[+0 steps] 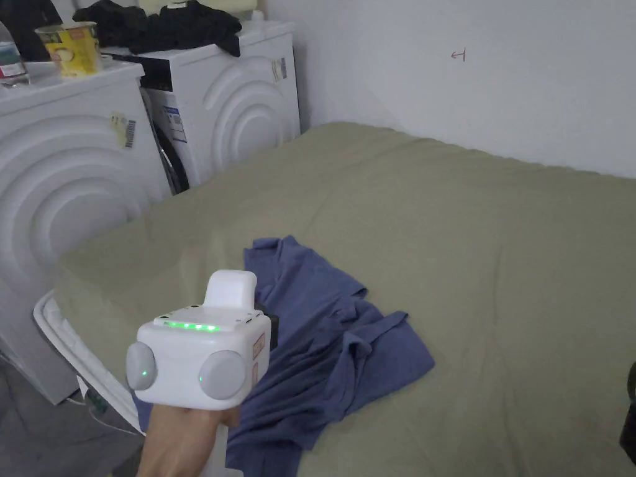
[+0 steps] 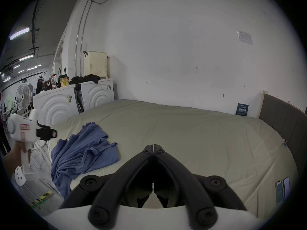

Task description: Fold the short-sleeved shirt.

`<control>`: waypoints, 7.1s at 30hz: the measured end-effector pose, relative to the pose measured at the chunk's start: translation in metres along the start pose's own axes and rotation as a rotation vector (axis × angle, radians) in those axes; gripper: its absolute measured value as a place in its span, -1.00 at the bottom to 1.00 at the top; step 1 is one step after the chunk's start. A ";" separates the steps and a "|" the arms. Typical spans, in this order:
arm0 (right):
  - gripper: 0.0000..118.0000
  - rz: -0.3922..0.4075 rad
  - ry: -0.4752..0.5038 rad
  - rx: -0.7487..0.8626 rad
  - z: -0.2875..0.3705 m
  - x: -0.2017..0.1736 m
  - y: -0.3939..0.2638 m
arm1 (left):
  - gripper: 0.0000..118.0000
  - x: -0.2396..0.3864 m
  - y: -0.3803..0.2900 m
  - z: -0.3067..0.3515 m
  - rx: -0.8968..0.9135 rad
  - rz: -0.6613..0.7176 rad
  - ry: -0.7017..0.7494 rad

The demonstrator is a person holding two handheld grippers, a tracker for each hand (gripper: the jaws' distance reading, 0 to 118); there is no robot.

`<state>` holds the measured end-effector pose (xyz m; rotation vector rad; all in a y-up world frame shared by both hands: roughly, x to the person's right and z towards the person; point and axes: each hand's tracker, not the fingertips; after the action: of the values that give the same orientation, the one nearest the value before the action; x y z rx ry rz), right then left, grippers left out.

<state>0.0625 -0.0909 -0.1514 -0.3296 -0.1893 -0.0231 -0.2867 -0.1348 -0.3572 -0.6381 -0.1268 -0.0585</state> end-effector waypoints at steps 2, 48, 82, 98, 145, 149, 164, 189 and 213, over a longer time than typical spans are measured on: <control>-1.00 -0.002 -0.005 -0.017 -0.004 -0.001 -0.007 | -1.00 0.003 0.000 -0.032 -0.062 -0.016 -0.003; -1.00 -0.228 -0.363 -0.152 0.158 0.143 -0.092 | -0.95 0.344 0.107 0.034 -0.126 -0.375 -0.683; -1.00 -0.260 -0.458 -0.104 0.170 0.214 -0.084 | 0.15 0.334 -0.007 0.128 0.113 -0.333 -0.582; -1.00 -0.152 -0.415 0.021 0.190 0.156 -0.062 | -1.00 0.165 -0.037 0.216 0.374 -0.171 -0.277; -1.00 -0.250 -0.487 -0.337 0.095 0.213 -0.109 | -1.00 0.230 0.016 -0.156 -0.326 -0.296 -0.212; -1.00 -0.259 -0.506 -0.363 0.076 0.247 -0.103 | -1.00 0.235 0.018 -0.153 -0.310 -0.342 -0.194; 1.00 -0.318 -0.328 -0.724 -0.078 0.362 -0.124 | -1.00 0.244 0.014 -0.134 -0.382 -0.312 -0.224; -0.95 -0.212 -0.355 -0.477 0.066 0.360 0.002 | -1.00 0.180 0.114 -0.027 -0.127 -0.259 -0.173; -0.95 -0.053 -0.563 -0.153 0.136 0.394 0.207 | -1.00 0.198 0.286 0.105 0.246 -0.157 -0.150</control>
<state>0.4360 0.1518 -0.0170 -0.4796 -0.7568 0.0033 -0.0744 0.1544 -0.4152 -0.3855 -0.3245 -0.1445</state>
